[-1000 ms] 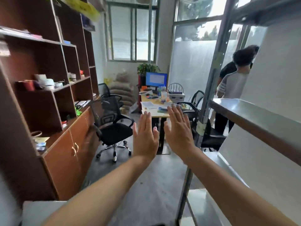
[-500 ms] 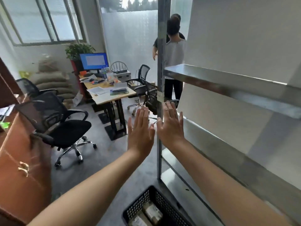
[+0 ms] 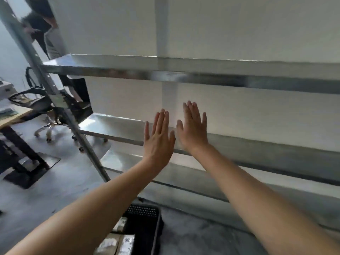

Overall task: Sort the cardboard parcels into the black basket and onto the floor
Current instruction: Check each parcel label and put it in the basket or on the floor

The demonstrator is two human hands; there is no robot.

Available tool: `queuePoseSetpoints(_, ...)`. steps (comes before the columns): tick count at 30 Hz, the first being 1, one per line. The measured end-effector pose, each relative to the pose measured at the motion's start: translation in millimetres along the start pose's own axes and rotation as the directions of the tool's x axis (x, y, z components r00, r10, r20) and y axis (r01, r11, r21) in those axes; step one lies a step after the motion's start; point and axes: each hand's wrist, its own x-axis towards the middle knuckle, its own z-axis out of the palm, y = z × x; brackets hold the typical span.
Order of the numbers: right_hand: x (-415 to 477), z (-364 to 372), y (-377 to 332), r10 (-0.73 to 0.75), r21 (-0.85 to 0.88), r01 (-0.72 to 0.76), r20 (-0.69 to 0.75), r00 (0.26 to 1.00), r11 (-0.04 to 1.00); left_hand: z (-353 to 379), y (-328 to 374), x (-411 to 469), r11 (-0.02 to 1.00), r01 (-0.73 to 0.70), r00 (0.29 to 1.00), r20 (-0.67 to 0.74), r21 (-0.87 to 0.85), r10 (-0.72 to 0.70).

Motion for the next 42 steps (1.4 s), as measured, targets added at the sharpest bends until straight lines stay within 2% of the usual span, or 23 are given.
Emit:
queuePoseSetpoints(6, -89.1, -98.7, 170.3, 0.242, -0.061, -0.248, -0.091, 0.966, 0.967, 55.6, 191.9, -22.4, 0.977, -0.189, 0.972, 0.125, -0.097, 0.201)
queuePoseSetpoints(12, -206.5, -211.0, 329.1, 0.523, -0.105, -0.550, -0.203, 0.827, 0.829, 94.7, 379.7, -69.2, 0.877, -0.377, 0.899, 0.112, -0.298, 0.424)
queuePoseSetpoints(17, -311.1, -279.0, 421.0, 0.688, -0.136, -0.752, -0.324, 0.649, 0.645, 120.2, 508.5, -127.1, 0.743, -0.501, 0.780, 0.139, -0.444, 0.609)
queuePoseSetpoints(25, -456.6, -352.2, 511.6, 0.827, -0.001, -0.934, -0.465, 0.316, 0.357, 174.0, 656.9, -195.9, 0.551, -0.608, 0.563, 0.180, -0.571, 0.807)
queuePoseSetpoints(34, -556.3, -385.2, 657.9, 0.894, 0.083, -0.996, -0.448, -0.025, 0.013, 289.6, 822.7, -246.0, 0.414, -0.637, 0.305, 0.280, -0.651, 0.910)
queuePoseSetpoints(36, -567.4, -387.9, 691.9, 0.905, 0.109, -0.991, -0.412, -0.112, -0.073, 316.8, 856.9, -249.7, 0.427, -0.615, 0.266, 0.336, -0.663, 0.904)
queuePoseSetpoints(38, -577.5, -385.8, 724.3, 0.916, 0.117, -0.984, -0.364, -0.166, -0.132, 344.5, 883.3, -250.7, 0.447, -0.604, 0.239, 0.385, -0.659, 0.891)
queuePoseSetpoints(42, -603.3, -367.2, 778.0, 0.910, 0.190, -0.952, -0.298, -0.289, -0.240, 401.6, 921.9, -260.3, 0.422, -0.648, 0.145, 0.441, -0.634, 0.886)
